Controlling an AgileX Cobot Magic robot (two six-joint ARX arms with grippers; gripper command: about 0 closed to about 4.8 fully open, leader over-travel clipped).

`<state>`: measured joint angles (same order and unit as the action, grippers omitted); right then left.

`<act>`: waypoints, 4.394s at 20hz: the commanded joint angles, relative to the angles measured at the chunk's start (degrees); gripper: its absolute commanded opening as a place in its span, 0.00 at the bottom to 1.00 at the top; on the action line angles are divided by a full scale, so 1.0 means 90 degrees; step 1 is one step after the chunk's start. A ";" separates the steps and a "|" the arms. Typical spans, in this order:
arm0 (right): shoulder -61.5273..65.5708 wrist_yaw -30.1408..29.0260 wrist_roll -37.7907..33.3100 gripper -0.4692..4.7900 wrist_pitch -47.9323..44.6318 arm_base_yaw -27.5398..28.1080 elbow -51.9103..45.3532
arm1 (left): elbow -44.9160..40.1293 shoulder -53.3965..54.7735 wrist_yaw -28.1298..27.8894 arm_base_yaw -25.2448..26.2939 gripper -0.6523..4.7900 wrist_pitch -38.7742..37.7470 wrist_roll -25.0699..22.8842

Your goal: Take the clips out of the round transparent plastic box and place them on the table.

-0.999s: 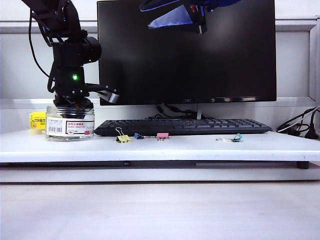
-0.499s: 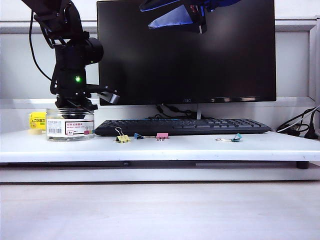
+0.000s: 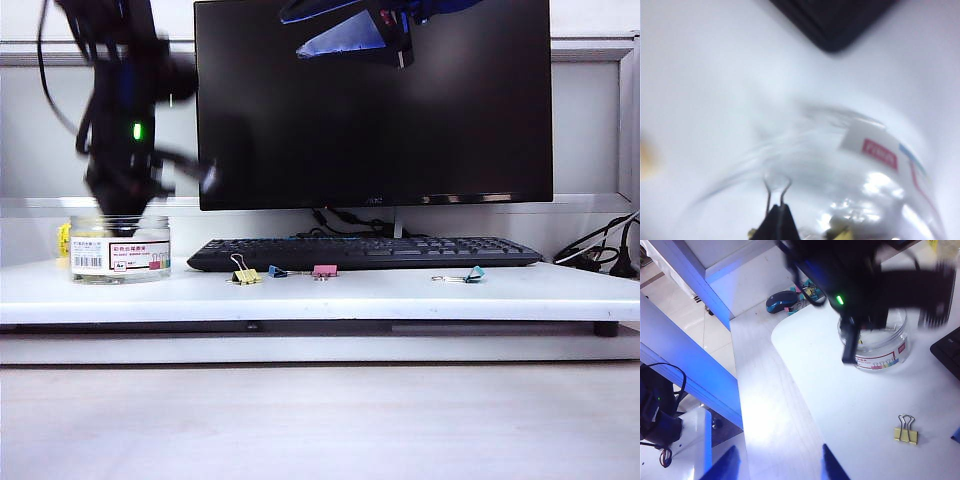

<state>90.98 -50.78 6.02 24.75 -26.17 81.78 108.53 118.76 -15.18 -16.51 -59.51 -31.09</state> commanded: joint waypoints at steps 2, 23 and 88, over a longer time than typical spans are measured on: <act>-0.0022 -0.0049 -0.0007 0.49 -0.0068 -0.0007 0.0034 | 0.0019 -0.0153 0.0068 -0.0007 0.11 0.0002 0.0007; -0.0323 0.0015 0.0109 0.49 -0.0007 0.0969 0.0046 | 0.0000 -0.0884 0.2157 -0.1275 0.11 -0.0282 0.0804; -0.0423 -0.0542 0.0019 0.49 0.0376 0.0976 0.0041 | -0.0274 -0.0231 0.0835 -0.0041 0.39 -0.0685 -0.1246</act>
<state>87.53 -55.13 6.28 28.56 -17.28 81.89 105.97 116.99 -8.69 -16.86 -64.69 -41.21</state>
